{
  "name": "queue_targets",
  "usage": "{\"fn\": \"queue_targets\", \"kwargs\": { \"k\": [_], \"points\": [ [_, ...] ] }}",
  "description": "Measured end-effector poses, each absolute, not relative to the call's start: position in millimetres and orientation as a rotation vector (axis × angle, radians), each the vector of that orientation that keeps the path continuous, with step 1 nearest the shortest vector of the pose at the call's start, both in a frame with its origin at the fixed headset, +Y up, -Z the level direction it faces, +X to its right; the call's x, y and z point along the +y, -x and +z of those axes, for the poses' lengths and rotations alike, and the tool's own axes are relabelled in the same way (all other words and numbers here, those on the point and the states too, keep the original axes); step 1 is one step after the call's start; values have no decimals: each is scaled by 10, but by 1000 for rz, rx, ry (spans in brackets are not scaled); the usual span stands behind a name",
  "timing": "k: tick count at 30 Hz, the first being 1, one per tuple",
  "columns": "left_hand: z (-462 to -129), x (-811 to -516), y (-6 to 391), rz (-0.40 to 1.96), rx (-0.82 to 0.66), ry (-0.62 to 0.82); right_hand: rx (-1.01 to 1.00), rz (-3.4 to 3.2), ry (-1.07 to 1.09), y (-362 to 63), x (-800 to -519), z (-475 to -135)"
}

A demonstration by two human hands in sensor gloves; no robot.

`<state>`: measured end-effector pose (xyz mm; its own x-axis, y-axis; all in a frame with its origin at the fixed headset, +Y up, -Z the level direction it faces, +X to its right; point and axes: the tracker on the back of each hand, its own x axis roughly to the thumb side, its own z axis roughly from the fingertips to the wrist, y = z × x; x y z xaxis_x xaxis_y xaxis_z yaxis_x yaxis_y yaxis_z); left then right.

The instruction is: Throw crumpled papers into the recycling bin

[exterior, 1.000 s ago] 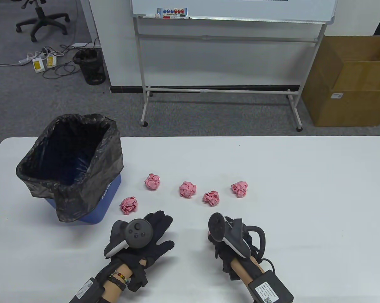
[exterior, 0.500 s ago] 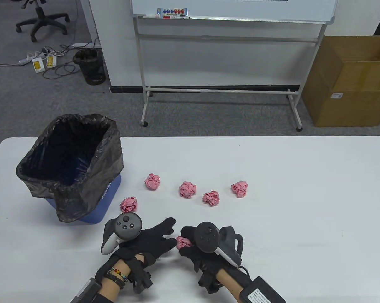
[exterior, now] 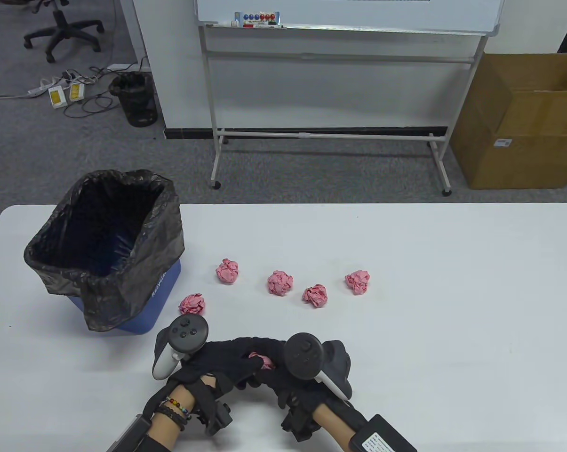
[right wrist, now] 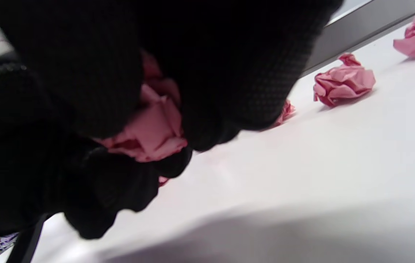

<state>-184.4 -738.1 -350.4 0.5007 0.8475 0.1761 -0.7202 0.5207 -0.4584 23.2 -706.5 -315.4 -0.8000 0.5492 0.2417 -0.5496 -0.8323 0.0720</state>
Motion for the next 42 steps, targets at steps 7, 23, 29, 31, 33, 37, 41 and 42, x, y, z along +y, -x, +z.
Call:
{"fn": "queue_targets", "kwargs": {
  "k": [7,23,29,31,33,37,41,42],
  "points": [
    [-3469,-7237,1879,841,-338,244,11,2533,-351,-294,-7101,-3146],
    [-3566,-6938,2082,647,-175,56,-42,2896,-452,-316,-7168,-3076],
    [-3653,-6478,2219,699,-145,-130,-24,2912,-416,-346,-7197,-3118],
    [-3661,-6244,2281,705,-131,-223,-28,2923,-418,-346,-7193,-3125],
    [-3663,-5990,2366,717,-117,-329,-29,2933,-419,-347,-7188,-3120],
    [-3662,-5603,2570,753,-58,-497,-19,2934,-416,-347,-7181,-3118],
    [-3630,-5342,2822,691,35,-658,-15,2920,-419,-346,-7157,-3103],
    [-3621,-5302,2898,662,78,-696,-15,2918,-421,-343,-7151,-3099]
  ]
}}
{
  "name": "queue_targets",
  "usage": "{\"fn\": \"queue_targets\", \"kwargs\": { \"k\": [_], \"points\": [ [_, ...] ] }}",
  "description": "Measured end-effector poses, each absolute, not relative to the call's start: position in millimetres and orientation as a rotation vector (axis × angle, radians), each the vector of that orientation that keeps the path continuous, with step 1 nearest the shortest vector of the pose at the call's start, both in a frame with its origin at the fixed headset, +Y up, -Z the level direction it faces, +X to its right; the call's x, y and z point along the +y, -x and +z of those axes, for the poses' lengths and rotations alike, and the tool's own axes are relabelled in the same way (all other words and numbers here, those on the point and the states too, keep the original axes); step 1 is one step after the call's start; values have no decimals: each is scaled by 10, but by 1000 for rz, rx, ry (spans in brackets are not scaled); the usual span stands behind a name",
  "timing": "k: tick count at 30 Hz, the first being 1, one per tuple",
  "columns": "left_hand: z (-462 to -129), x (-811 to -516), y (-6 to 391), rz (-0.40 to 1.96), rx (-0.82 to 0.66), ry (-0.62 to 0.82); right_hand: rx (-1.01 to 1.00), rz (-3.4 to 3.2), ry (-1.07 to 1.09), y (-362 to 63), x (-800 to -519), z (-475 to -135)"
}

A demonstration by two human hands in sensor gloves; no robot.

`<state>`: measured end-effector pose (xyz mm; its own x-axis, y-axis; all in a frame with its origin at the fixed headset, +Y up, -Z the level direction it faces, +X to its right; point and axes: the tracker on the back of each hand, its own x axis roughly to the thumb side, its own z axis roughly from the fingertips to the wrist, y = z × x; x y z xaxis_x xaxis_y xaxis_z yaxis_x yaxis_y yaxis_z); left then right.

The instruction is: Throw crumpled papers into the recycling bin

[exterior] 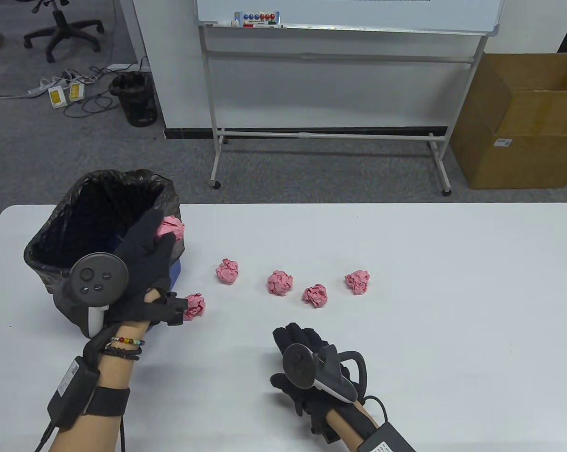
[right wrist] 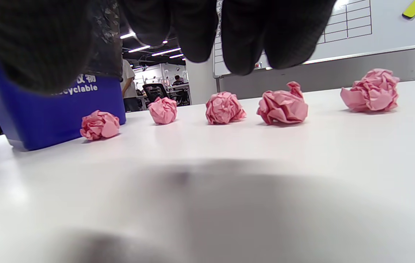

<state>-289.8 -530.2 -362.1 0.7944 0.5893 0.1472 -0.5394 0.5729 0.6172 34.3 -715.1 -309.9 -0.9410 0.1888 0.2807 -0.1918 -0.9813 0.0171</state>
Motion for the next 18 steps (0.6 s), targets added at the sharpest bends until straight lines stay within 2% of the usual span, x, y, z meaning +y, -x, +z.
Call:
{"fn": "queue_targets", "kwargs": {
  "k": [3,5,7,8,9,11,13,15,18],
  "points": [
    [-3602,-5246,3118,592,231,-756,-17,2915,-428,-329,-7139,-3092],
    [-3605,-5248,3225,534,285,-786,-13,2914,-432,-321,-7139,-3090],
    [-3666,-5271,3318,491,314,-676,-7,2909,-437,-314,-7132,-3081],
    [-3707,-5311,3354,520,361,-521,-7,2899,-442,-306,-7127,-3076],
    [-3728,-5347,3382,537,368,-416,-5,2897,-443,-301,-7125,-3073],
    [-3741,-5385,3392,559,337,-374,-8,2899,-447,-293,-7120,-3067],
    [-3720,-5404,3373,556,330,-439,-11,2900,-447,-290,-7119,-3066],
    [-3717,-5420,3343,545,314,-383,-12,2898,-445,-292,-7125,-3068],
    [-3687,-5424,3258,532,291,-373,-12,2899,-438,-295,-7125,-3069]
  ]
}}
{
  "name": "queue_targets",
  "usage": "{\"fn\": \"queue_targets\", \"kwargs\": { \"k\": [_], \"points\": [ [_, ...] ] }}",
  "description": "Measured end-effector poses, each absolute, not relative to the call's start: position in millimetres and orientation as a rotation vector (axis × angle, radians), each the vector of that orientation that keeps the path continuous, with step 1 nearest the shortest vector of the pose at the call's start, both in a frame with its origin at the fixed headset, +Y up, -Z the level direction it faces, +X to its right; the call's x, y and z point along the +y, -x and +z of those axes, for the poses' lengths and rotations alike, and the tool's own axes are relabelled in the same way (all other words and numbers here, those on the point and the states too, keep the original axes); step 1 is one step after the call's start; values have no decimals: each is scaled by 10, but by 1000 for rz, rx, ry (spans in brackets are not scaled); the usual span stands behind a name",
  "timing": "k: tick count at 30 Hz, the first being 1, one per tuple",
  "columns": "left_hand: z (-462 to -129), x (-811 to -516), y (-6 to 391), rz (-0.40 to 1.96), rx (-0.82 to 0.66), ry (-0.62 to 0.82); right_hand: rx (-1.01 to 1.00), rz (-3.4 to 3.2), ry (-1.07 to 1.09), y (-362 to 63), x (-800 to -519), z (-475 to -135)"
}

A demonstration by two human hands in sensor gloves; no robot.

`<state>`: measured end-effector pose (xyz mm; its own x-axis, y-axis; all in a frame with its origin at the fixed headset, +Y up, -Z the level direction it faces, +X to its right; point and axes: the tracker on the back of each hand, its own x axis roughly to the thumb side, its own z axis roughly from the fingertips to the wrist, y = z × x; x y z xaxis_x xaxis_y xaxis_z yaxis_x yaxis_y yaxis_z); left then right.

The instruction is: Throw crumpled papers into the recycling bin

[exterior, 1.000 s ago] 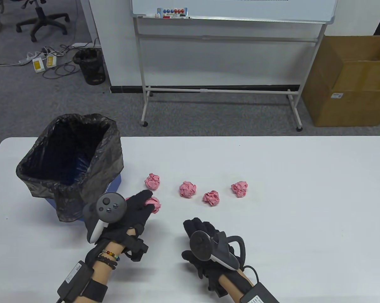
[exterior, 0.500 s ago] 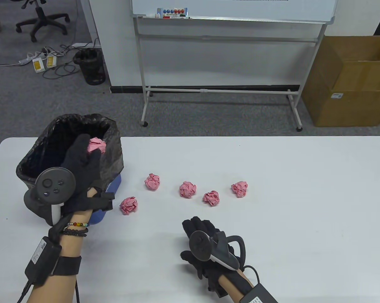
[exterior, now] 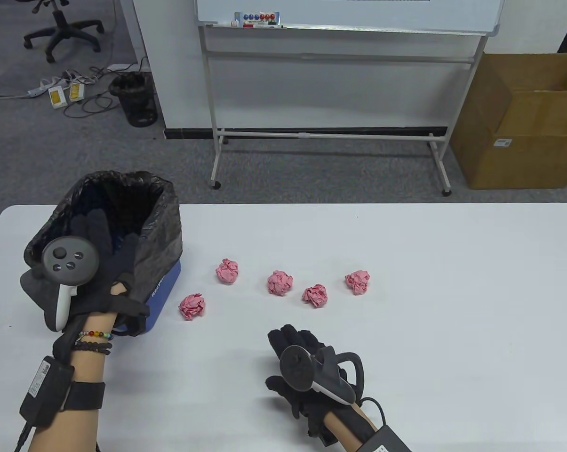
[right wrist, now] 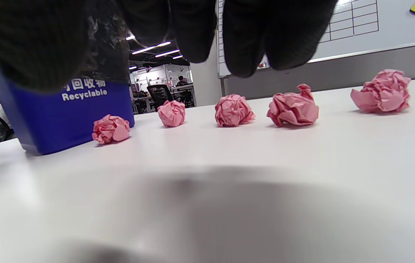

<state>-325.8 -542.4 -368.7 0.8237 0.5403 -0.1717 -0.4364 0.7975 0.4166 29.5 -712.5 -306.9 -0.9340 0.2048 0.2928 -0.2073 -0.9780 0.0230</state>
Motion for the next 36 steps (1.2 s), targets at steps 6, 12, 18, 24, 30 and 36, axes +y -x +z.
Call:
{"fn": "queue_targets", "kwargs": {
  "k": [6,12,18,24,30,36],
  "points": [
    [-3595,-5488,2921,469,162,-383,-20,2899,-422,-308,-7122,-3075],
    [-3511,-5675,2514,480,10,-363,-15,2909,-414,-318,-7124,-3078],
    [-3428,-5920,2102,422,-119,-336,-21,2911,-398,-337,-7119,-3084],
    [-3369,-6254,1816,375,-237,-238,-23,2914,-382,-357,-7119,-3093],
    [-3346,-6581,1691,362,-295,-149,-15,2924,-358,-387,-7127,-3111],
    [-3341,-6832,1637,365,-330,-94,-2,2935,-333,-422,-7154,-3147]
  ]
}}
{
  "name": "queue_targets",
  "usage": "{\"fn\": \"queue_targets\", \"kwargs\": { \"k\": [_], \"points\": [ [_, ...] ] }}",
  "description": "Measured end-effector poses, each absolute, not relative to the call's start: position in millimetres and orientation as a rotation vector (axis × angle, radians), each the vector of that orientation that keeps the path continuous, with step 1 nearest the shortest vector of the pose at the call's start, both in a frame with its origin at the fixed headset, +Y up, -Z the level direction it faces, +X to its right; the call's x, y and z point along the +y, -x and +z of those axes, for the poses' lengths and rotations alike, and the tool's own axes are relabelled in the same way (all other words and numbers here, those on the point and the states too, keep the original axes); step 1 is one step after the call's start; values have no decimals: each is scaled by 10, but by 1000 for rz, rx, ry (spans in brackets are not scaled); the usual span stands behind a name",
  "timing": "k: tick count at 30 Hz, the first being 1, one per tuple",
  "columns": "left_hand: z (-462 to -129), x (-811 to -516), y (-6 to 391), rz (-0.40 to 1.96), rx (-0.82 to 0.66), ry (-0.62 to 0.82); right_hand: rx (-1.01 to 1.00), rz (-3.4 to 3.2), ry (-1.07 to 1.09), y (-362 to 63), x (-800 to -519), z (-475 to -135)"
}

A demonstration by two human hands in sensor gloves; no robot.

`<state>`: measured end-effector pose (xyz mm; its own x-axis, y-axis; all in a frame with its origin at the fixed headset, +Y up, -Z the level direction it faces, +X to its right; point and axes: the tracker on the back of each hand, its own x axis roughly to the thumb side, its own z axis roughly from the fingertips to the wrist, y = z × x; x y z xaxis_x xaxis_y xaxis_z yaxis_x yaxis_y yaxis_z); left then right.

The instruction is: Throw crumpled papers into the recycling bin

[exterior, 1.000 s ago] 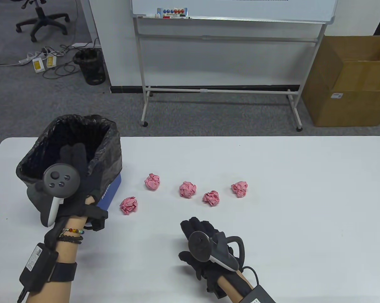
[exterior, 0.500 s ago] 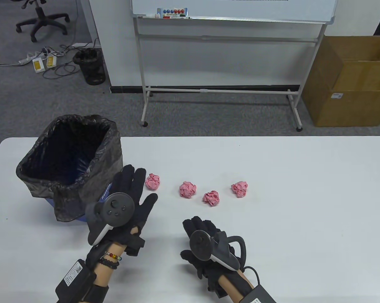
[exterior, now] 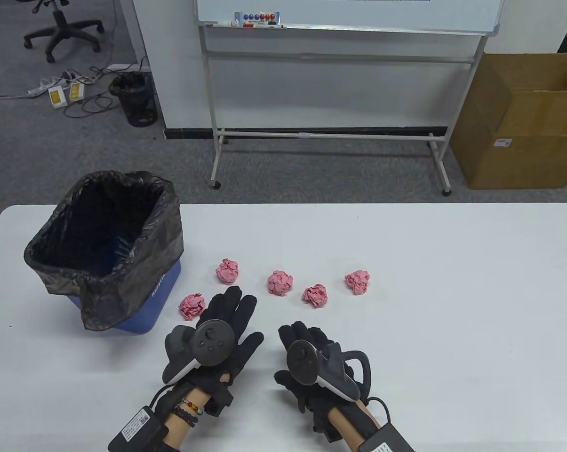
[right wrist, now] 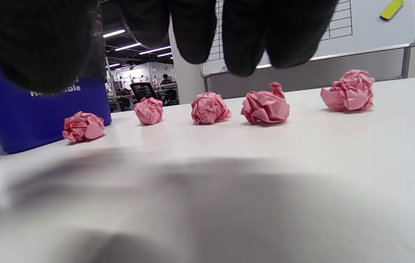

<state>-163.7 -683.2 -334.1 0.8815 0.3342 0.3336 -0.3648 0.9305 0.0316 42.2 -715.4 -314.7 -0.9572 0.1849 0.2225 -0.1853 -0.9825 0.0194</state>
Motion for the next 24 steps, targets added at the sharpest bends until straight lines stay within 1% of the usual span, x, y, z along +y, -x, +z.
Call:
{"fn": "queue_targets", "kwargs": {
  "k": [9,13,18,24],
  "points": [
    [-3367,-7035,1605,372,-393,-39,18,2947,-294,-481,-7174,-3185],
    [-3364,-7095,1578,337,-411,-7,-20,2943,-244,-593,-7081,-3237],
    [-3372,-7114,1568,314,-430,21,-83,2969,-80,-873,-6874,-3461],
    [-3349,-7083,1581,321,-441,14,-134,2998,153,-1169,-6695,-3869]
  ]
}}
